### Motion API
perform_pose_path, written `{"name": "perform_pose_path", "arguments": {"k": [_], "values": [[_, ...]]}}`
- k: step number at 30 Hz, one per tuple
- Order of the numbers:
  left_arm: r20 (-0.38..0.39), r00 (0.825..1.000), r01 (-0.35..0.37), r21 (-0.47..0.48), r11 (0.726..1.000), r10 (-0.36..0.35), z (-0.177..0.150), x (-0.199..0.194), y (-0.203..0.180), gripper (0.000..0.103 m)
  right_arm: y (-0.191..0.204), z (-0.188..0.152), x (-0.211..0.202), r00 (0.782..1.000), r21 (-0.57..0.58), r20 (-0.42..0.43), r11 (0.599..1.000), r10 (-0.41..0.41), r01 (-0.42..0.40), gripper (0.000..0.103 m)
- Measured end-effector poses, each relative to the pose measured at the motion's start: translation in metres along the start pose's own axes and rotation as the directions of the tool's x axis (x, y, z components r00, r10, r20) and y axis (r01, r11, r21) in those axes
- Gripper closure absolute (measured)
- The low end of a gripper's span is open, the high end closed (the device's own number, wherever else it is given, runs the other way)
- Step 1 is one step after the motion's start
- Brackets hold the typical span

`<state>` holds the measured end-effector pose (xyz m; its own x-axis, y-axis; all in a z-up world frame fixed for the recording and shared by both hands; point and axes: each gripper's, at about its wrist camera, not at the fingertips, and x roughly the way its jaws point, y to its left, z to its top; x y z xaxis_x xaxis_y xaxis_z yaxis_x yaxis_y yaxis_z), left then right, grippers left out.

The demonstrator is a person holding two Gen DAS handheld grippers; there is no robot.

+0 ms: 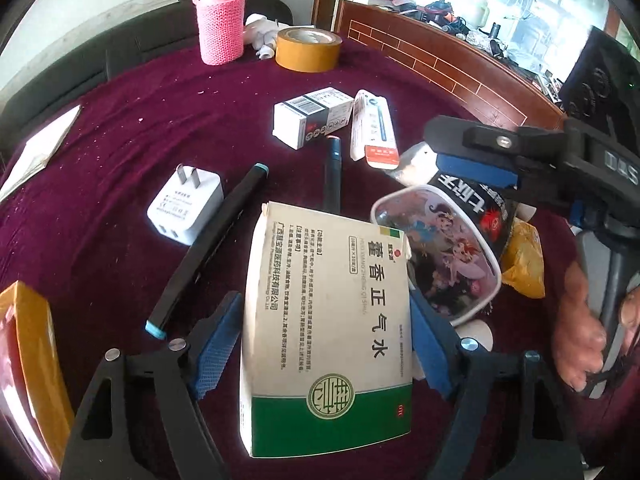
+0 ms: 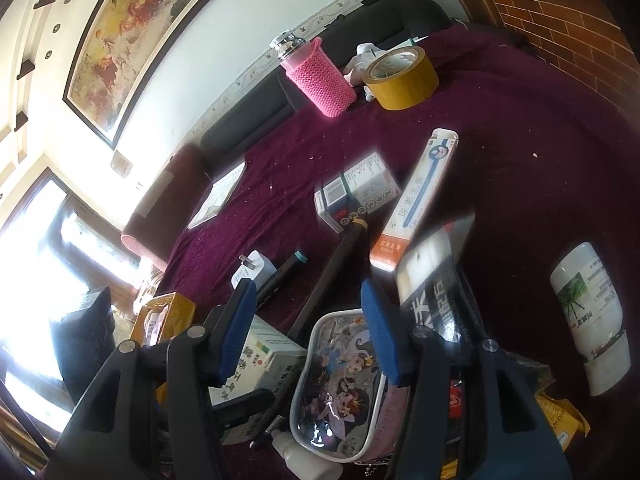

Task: Organize objects
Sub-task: 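Grasp green-and-white medicine box with left tool while right tool grasps black marker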

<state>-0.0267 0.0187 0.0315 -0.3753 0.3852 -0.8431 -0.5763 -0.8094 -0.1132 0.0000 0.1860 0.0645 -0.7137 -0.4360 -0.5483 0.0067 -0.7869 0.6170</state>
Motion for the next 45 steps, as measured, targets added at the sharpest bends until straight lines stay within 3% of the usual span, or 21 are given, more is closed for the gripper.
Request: {"name": "perform_pose_path", "arguments": {"k": [4,9,14,16,19,23,25,28,30,32,33,38,40,42,45], "values": [[0.039,0.999,-0.005,-0.025,1.000,0.006,-0.012,-0.016,0.000,0.029,-0.001,-0.001,0.000,1.000,-0.003,0.008,1.000,-0.019,0.019,0.050],[0.141,0.990,0.015,-0.128,0.992,0.003,-0.032,-0.067,0.016,0.029,0.003,-0.003,0.002,1.000,-0.039,0.004,0.999,-0.022,0.022,0.050],[0.235,0.970,-0.006,-0.224,0.975,0.060,-0.066,-0.126,0.037,0.029,0.002,-0.007,0.007,0.999,-0.045,-0.013,0.998,-0.040,0.040,0.050],[0.267,0.960,-0.014,-0.265,0.964,0.087,-0.083,-0.147,0.047,0.028,0.006,-0.009,0.008,0.997,-0.071,0.002,0.994,-0.078,0.078,0.050],[0.298,0.947,-0.020,-0.325,0.945,0.122,-0.107,-0.174,0.063,0.028,0.019,-0.011,0.010,0.979,-0.113,0.023,0.972,-0.203,0.205,0.050],[0.335,0.929,-0.021,-0.372,0.928,0.156,-0.134,-0.200,0.081,0.028,0.054,-0.008,0.020,0.983,-0.166,-0.069,0.974,-0.169,0.155,0.050],[0.353,0.920,-0.023,-0.387,0.922,0.171,-0.146,-0.208,0.088,0.028,0.070,-0.005,0.036,0.969,-0.197,-0.136,0.964,-0.205,0.177,0.050],[0.375,0.908,-0.016,-0.411,0.912,0.185,-0.162,-0.219,0.100,0.028,0.079,0.002,0.065,0.927,-0.230,-0.203,0.935,-0.317,0.270,0.052],[0.388,0.902,-0.003,-0.426,0.905,0.186,-0.172,-0.222,0.110,0.028,0.079,0.004,0.082,0.898,-0.251,-0.219,0.912,-0.381,0.325,0.064],[0.392,0.900,0.002,-0.442,0.897,0.191,-0.180,-0.225,0.120,0.028,0.076,0.005,0.097,0.865,-0.252,-0.250,0.892,-0.435,0.375,0.068],[0.392,0.899,0.003,-0.455,0.890,0.197,-0.186,-0.226,0.126,0.028,0.074,0.005,0.104,0.837,-0.251,-0.261,0.871,-0.480,0.421,0.068],[0.390,0.898,0.027,-0.510,0.860,0.203,-0.208,-0.226,0.155,0.028,0.065,0.000,0.120,0.756,-0.266,-0.244,0.791,-0.608,0.551,0.068],[0.389,0.899,0.037,-0.525,0.850,0.202,-0.214,-0.224,0.161,0.028,0.065,0.001,0.121,0.748,-0.278,-0.208,0.771,-0.631,0.573,0.076],[0.388,0.899,0.042,-0.539,0.841,0.204,-0.219,-0.222,0.165,0.028,0.066,0.001,0.120,0.756,-0.271,-0.191,0.774,-0.626,0.572,0.088],[0.386,0.899,0.043,-0.550,0.834,0.207,-0.228,-0.223,0.170,0.028,0.068,-0.003,0.113,0.776,-0.257,-0.175,0.789,-0.606,0.558,0.091]]}}
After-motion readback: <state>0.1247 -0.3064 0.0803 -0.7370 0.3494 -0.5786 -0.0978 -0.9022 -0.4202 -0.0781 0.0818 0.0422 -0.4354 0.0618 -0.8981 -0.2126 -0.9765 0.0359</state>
